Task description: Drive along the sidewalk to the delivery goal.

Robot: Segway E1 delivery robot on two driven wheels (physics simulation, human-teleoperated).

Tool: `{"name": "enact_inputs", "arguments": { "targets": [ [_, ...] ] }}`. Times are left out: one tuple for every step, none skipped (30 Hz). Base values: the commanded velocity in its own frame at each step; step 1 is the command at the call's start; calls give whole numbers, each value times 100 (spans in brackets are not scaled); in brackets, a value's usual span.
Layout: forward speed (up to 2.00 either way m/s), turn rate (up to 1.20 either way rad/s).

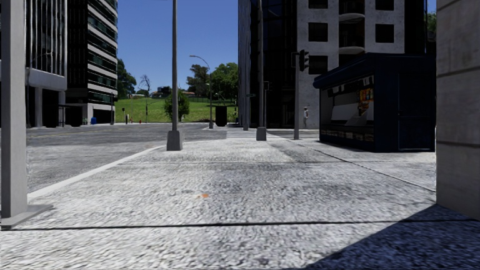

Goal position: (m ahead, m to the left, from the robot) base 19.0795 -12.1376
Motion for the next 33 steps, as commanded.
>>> {"name": "enact_inputs", "arguments": {
  "targets": [
    [200, 0],
    [200, 0],
    [200, 0],
    [200, 0],
    [200, 0],
    [200, 0],
    [200, 0],
    [200, 0],
    [200, 0],
    [200, 0],
    [200, 0],
    [200, 0],
    [200, 0],
    [200, 0],
    [200, 0],
    [200, 0],
    [200, 0],
    [200, 0],
    [200, 0],
    [200, 0],
    [200, 0],
    [200, 0],
    [200, 0],
    [200, 0],
    [200, 0],
    [200, 0],
    [200, 0],
    [200, 0],
    [200, 0],
    [200, 0],
    [200, 0],
    [200, 0],
    [200, 0]
  ]
}}
